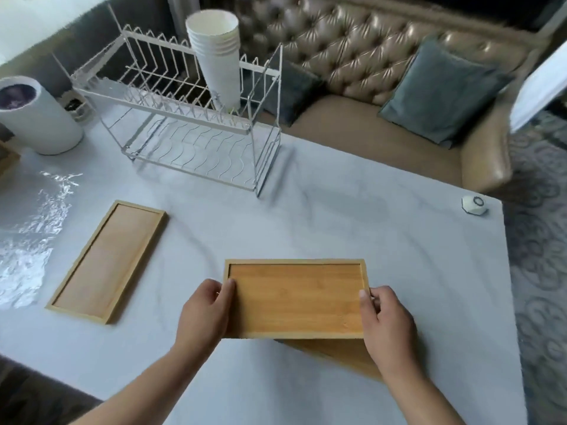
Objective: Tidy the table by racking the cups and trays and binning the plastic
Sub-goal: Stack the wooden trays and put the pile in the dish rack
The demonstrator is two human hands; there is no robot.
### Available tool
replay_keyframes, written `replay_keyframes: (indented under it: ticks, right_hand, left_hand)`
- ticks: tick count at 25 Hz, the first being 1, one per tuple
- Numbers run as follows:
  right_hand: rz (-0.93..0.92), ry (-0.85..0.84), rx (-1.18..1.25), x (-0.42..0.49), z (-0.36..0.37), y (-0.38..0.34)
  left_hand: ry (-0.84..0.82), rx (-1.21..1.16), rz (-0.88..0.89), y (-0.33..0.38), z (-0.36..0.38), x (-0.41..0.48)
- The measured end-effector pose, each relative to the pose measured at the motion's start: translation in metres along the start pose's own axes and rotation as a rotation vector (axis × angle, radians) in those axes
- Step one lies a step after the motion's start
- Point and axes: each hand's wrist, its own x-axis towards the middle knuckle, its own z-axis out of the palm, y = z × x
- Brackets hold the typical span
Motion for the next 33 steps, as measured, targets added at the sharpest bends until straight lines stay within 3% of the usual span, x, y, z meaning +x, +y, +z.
replay_keyframes:
  ticks: [3,7,21,23,26,28,33]
  right_hand:
    - [0.097,-0.031,-0.126,-0.027,-0.030,0.048]
    - [0.174,-0.082,-0.199,-0.049,-0.047,0.079]
    - [0.162,-0.111,-0.496,-0.030,-0.040,0.112]
    - [0.199,-0.102,-0.439,-0.031,-0.036,0.118]
    - [0.366,-0.085,-0.042,-0.028,-0.034,0.120]
    - [0.450,-0.121,0.121,-0.026,-0.031,0.116]
    - [0.474,-0.102,0.058,-0.031,-0.021,0.107]
  left_hand:
    - [-0.005,0.279,0.203,0.015,0.030,-0.026]
    - [-0.033,0.466,0.329,0.024,0.058,-0.043]
    - [-0.048,0.748,0.423,0.036,0.104,-0.030]
    - [-0.053,0.702,0.355,0.032,0.107,-0.027]
    - [-0.152,0.448,0.210,0.031,0.112,-0.023]
    - [-0.199,0.431,0.245,0.030,0.115,-0.026]
    - [-0.123,0.505,0.290,0.029,0.118,-0.030]
